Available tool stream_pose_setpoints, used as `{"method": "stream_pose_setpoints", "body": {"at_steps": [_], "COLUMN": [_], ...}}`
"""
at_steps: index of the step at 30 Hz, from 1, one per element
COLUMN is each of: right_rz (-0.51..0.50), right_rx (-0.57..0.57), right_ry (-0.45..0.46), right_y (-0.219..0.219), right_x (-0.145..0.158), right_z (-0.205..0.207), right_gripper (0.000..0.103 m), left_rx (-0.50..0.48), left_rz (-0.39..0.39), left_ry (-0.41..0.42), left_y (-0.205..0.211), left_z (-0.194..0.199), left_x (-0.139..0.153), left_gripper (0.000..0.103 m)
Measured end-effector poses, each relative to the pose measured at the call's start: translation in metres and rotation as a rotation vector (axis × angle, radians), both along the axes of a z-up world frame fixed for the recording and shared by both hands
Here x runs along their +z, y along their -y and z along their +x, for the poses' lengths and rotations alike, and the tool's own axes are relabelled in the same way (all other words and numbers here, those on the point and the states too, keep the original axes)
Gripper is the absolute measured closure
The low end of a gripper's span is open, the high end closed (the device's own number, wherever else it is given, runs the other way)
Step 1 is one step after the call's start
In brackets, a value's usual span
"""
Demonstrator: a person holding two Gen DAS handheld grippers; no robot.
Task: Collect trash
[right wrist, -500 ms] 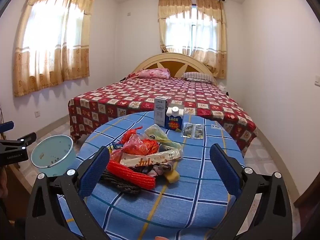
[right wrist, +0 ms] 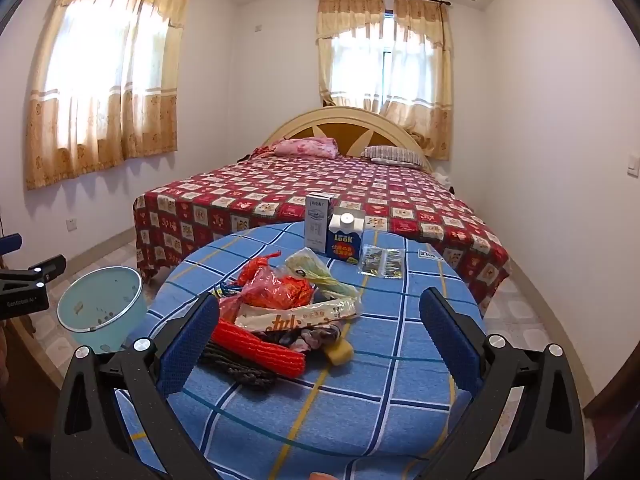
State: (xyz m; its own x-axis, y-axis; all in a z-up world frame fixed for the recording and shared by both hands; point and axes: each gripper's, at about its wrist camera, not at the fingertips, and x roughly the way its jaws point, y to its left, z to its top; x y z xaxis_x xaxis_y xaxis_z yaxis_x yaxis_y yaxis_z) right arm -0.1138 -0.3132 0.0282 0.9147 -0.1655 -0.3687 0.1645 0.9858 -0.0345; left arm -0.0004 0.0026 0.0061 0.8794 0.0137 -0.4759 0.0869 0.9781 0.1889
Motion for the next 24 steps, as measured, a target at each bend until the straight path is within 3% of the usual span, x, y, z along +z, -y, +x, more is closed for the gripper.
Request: {"method": "stream_pose_setpoints", "body": {"at_steps": [24], "right_rz": [-0.015], "right_rx": [-0.002], "right_ry": [-0.011], "right_y": [0.0012], "right_x": [-0.0062], "right_z": [0.0016], "right_gripper": [0.005], "left_rx": [0.014], "left_rz": [0.000], "left_ry": [0.011], "left_y": [-0.0034], "left_z": [-0.0016], "left_x": [-0.0020], "left_gripper": [0.006]}}
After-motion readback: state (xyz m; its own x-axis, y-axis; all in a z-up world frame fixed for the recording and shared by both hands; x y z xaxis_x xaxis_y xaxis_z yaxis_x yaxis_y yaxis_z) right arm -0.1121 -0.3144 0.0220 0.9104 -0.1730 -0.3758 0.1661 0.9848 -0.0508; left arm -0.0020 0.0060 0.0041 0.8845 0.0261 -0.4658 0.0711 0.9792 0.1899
